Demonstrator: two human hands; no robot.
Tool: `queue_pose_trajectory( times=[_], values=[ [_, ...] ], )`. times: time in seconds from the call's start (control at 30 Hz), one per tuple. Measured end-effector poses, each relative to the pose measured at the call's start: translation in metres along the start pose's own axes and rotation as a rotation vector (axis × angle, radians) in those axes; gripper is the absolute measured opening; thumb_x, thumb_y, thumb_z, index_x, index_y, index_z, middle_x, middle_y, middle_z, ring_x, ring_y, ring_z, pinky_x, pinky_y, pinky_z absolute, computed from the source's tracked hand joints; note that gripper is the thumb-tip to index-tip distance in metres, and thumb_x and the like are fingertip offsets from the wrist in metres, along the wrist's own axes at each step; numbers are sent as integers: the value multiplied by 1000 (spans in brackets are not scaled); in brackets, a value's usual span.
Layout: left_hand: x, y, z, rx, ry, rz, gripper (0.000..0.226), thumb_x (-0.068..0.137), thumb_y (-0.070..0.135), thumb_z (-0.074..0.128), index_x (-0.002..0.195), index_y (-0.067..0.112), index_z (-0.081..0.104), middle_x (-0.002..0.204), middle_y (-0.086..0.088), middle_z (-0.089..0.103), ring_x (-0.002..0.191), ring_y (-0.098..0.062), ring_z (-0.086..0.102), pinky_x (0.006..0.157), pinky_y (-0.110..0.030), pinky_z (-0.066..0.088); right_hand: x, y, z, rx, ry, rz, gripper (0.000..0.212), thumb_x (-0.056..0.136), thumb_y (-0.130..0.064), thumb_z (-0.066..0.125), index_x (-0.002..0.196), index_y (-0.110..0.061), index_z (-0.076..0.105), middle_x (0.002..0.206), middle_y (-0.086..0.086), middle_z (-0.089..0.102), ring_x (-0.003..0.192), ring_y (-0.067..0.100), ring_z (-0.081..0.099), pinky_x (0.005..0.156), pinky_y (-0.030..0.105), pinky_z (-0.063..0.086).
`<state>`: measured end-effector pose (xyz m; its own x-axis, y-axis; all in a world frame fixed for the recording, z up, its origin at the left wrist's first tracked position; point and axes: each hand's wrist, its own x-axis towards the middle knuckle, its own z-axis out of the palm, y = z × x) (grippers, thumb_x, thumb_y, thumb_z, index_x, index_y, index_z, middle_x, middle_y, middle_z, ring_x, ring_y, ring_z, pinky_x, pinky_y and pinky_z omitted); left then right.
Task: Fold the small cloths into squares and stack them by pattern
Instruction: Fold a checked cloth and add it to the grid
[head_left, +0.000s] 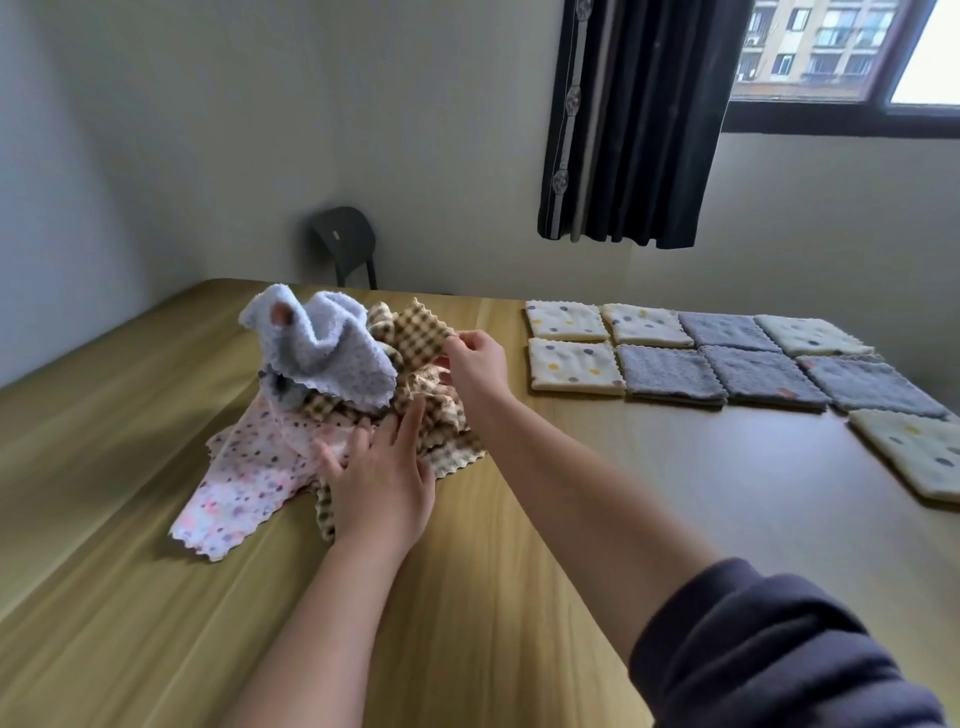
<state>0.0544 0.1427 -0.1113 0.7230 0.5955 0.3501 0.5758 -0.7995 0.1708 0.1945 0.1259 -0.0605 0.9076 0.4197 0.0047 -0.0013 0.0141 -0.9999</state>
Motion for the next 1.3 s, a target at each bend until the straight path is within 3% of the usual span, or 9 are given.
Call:
queue_pose_trajectory(
  times=[0.17,0.43,0.57,0.67,0.83,0.93,1.1,1.2,1.3],
  values=[
    [1,-1,1,34,-32,-30,55,96,31,31,150,34,20,151,1,34,138,-27,29,111,-63,9,-17,-23,-42,396,-40,-42,15,102,-13,41,109,-4,50,103,13,63,86,21,67,75,31,59],
    [0,-3,-6,86,-65,-121,58,92,36,44,148,28,29,140,-4,43,133,-26,35,111,-61,15,-64,-45,-155,474,42,-131,17,104,-12,35,111,-5,48,98,15,62,79,25,67,69,37,56],
    [-13,19,-12,44,154,-10,38,73,14,66,111,9,63,110,-16,57,102,-36,52,95,-57,35,-107,-25,-217,288,59,-71,16,100,-10,39,96,-10,54,87,10,62,72,22,63,66,37,56],
    [-29,51,-11,-78,316,201,22,71,14,58,91,9,65,93,-10,59,85,-33,57,81,-48,40,-133,2,-250,88,129,-40,19,97,-11,41,84,-10,55,75,7,59,59,16,60,53,29,48],
    [-46,115,-3,-323,115,459,48,81,38,33,111,17,64,120,0,62,116,-21,56,94,-40,39,-144,27,-283,-227,370,-195,35,80,-43,43,53,-20,43,48,-8,40,47,9,37,58,33,31],
    [-46,132,2,-345,-55,444,67,82,49,19,137,23,48,146,4,45,140,-14,32,110,-36,23,-143,28,-285,-408,398,-338,24,88,-32,48,68,-18,49,66,-4,52,63,8,49,64,35,42],
    [-40,142,6,-295,-170,406,63,84,26,36,147,28,31,150,7,37,136,-15,32,104,-37,28,-139,41,-289,-852,234,-447,15,90,-26,56,104,-21,61,106,-8,64,96,13,58,92,37,38],
    [-34,135,4,-195,-211,401,70,73,34,35,142,33,38,134,7,49,121,-17,41,97,-35,31,-138,45,-288,-1138,114,-396,33,93,-39,48,124,-29,56,124,-10,58,118,13,49,99,34,27],
    [-33,127,4,-187,-160,408,58,66,37,39,121,32,57,106,7,51,104,-16,48,84,-32,31,-141,44,-286,-1257,51,-442,31,92,-47,48,117,-32,59,118,-10,55,119,14,45,100,34,24]
  ],
)
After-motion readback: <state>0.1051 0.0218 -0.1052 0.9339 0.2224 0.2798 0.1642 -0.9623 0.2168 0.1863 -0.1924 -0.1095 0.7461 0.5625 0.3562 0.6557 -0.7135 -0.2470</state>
